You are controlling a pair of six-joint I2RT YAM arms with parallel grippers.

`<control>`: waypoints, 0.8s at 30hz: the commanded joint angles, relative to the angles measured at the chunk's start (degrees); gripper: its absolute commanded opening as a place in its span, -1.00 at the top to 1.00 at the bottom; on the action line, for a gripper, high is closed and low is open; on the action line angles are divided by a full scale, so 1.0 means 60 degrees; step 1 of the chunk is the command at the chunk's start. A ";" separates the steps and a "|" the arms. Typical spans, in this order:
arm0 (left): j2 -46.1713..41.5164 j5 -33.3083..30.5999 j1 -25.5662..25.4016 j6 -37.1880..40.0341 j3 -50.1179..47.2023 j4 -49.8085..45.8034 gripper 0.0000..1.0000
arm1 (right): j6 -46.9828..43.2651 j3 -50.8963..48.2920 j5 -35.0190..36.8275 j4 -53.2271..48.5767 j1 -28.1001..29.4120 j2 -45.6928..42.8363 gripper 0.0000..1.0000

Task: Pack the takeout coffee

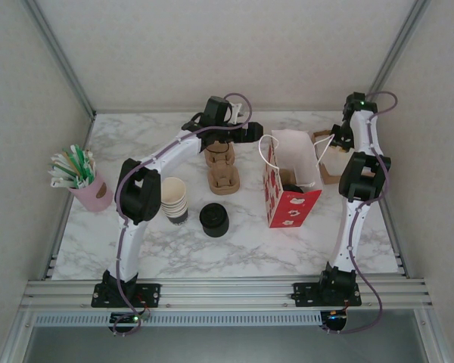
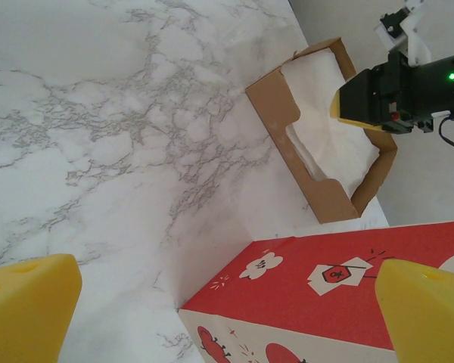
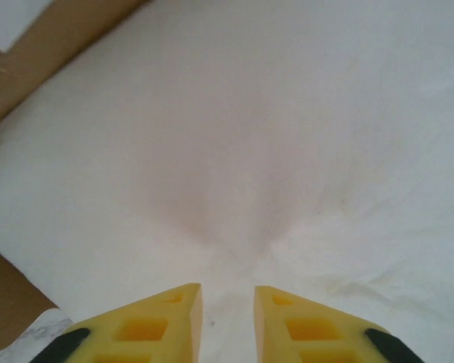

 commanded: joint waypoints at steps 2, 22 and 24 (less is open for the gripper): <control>0.0107 0.0113 -0.0071 0.0048 0.0377 -0.0145 -0.99 | 0.0051 0.0087 -0.0144 0.0118 -0.0041 -0.0427 0.62; 0.0328 0.0127 -0.0068 0.0121 0.0611 -0.0293 -0.99 | 0.0447 0.0700 -0.0416 -0.0467 -0.0214 0.1335 -0.39; 0.0352 0.0128 -0.0069 0.0131 0.0656 -0.0316 -0.99 | 0.0457 0.0673 -0.0477 -0.0404 -0.0198 0.1384 -0.37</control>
